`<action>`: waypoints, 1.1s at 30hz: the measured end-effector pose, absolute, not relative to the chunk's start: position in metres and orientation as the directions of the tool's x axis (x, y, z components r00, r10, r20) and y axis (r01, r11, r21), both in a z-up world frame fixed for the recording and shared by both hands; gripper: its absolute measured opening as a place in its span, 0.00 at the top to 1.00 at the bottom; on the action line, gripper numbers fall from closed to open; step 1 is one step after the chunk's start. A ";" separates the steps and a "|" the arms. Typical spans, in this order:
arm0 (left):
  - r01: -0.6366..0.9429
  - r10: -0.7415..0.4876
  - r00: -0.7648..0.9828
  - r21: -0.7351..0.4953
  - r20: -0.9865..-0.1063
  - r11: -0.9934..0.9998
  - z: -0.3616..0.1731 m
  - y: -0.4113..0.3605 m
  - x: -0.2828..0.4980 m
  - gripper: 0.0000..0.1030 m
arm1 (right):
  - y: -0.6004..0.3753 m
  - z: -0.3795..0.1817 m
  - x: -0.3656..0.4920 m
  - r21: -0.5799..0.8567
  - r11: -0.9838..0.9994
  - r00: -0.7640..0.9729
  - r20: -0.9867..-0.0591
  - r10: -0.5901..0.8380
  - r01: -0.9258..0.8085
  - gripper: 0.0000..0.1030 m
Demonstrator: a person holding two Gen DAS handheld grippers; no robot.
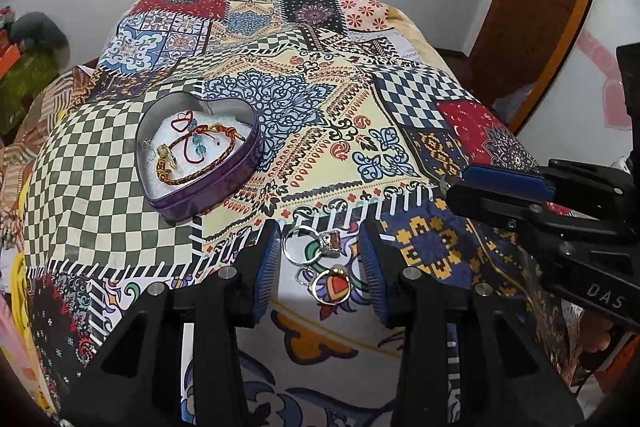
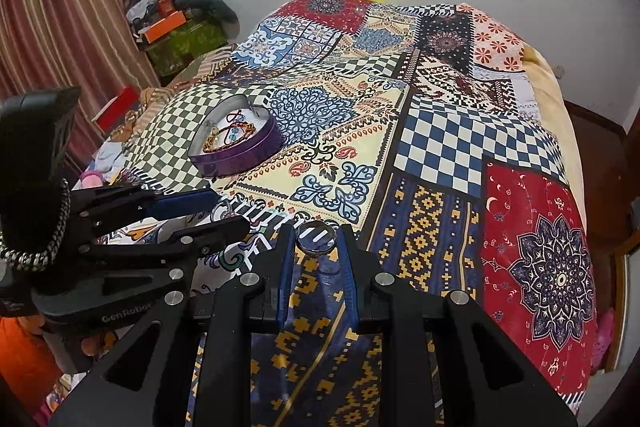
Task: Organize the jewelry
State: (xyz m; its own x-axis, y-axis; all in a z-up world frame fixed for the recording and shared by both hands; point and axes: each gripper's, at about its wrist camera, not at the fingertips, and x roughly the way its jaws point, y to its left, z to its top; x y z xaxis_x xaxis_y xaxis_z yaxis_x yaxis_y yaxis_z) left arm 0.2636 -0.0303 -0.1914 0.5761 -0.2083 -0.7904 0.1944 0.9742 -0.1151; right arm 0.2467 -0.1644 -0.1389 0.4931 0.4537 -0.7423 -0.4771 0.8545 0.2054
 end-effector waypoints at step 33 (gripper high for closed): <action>0.130 -0.209 0.718 -0.167 -0.664 0.977 -0.135 0.021 0.240 0.90 | -0.146 -0.107 0.243 0.212 0.842 0.529 -0.695 0.487 -0.496 0.81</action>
